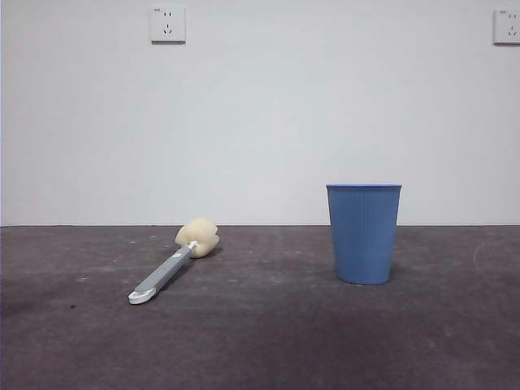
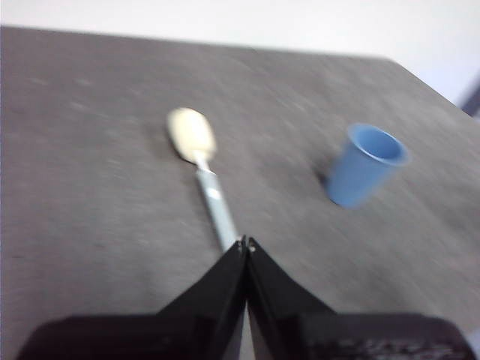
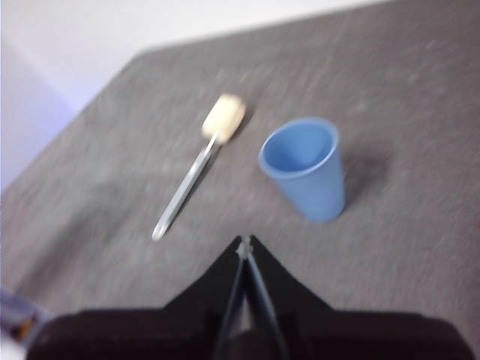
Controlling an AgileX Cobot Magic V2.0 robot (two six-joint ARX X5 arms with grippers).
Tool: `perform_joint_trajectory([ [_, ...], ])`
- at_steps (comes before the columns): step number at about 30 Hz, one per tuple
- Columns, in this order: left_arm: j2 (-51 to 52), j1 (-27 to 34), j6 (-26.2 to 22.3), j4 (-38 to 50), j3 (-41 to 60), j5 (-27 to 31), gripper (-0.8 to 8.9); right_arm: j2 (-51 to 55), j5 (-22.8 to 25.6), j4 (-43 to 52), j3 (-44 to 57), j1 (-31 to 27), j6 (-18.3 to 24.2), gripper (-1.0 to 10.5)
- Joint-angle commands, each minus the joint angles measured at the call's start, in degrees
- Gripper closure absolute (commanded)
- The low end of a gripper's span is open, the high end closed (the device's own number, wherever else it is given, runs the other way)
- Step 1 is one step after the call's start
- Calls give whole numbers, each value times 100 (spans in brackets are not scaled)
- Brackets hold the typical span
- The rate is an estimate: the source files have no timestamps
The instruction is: Pick up the cup brush,pick up the cup,insert the brush into the cup,clean the cup,put the cup brush back,put the cup back to the fixed position on the table
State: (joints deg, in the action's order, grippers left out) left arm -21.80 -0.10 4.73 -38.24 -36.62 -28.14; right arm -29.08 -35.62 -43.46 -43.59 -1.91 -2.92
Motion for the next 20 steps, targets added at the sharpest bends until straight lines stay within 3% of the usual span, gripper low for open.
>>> perform_joint_trajectory([
  [1,-282,11,-555,-409,-315,-492,821,-330,-61,-702,-487,94,793,958],
  [8,-713,4,-1097,-1502,-927,-1056,821,-866,-48,-2039,-1224,470,1296,958],
  [16,-767,4,-1209,-2028,-1060,-1093,803,-994,-42,-2435,-1250,634,1329,937],
  [17,-767,4,-1204,-2028,-1060,-1091,765,-992,-42,-2435,-1250,634,1329,919],
  [20,-767,7,-1178,-2037,-1060,-1091,452,-992,-42,-2435,-1250,634,1292,691],
])
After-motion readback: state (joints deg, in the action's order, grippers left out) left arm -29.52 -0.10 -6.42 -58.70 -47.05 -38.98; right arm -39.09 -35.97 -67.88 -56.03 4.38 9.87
